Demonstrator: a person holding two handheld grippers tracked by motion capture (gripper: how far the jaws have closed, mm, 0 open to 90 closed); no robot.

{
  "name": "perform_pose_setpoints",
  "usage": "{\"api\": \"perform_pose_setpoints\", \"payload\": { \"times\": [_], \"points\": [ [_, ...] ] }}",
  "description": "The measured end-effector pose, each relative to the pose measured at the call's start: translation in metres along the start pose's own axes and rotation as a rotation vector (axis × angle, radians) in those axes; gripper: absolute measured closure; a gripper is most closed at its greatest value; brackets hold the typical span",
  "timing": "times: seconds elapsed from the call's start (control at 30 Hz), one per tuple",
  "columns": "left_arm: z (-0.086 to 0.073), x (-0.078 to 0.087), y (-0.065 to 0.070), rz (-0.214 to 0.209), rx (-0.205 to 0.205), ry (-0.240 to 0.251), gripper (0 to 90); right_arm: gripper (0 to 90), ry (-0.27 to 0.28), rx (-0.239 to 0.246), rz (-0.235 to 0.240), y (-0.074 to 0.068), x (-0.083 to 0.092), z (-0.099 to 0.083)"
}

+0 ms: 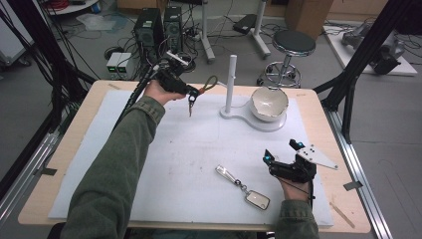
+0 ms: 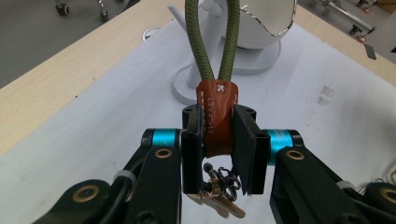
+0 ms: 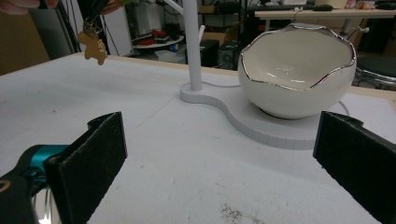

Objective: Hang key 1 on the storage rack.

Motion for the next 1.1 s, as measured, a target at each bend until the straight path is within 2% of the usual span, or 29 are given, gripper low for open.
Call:
{"api": "perform_pose_setpoints", "payload": {
  "times": [0.1, 0.3, 0.73, 0.97, 1.07, 1.1],
  "points": [
    [0.002, -0.006, 0.0, -0.012, 0.012, 0.006, 73.7, 1.5, 0.0, 0.001, 0.001, 0.0, 0.0, 0.0],
    [0.007, -0.014, 0.001, -0.024, 0.006, 0.014, 73.6, 1.5, -0.002, 0.006, 0.0, 0.0, -0.001, 0.0],
    [0.006, -0.031, 0.0, -0.016, 0.014, -0.002, 73.6, 1.5, -0.007, 0.007, 0.001, 0.0, -0.001, -0.001],
    [0.006, -0.04, 0.004, -0.013, 0.005, -0.027, 73.6, 1.5, -0.004, 0.006, 0.001, 0.001, -0.001, 0.0],
    [0.004, -0.046, 0.005, 0.013, -0.018, -0.056, 73.1, 1.5, -0.002, 0.007, 0.0, 0.001, -0.001, 0.0],
    [0.004, -0.047, 0.007, 0.012, -0.009, -0.053, 72.9, 1.5, -0.002, 0.007, 0.001, 0.001, -0.001, 0.0]
  ]
}}
Point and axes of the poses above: each handheld gripper's, and its own axes: x roughly backward along the jaws, z roughly out of its top, y roughly to its right, the point moved 5 cm from there along -x, roughly forward along the jaws, and after that the axes turned 10 degrees about -y, right-handed, at the moved point
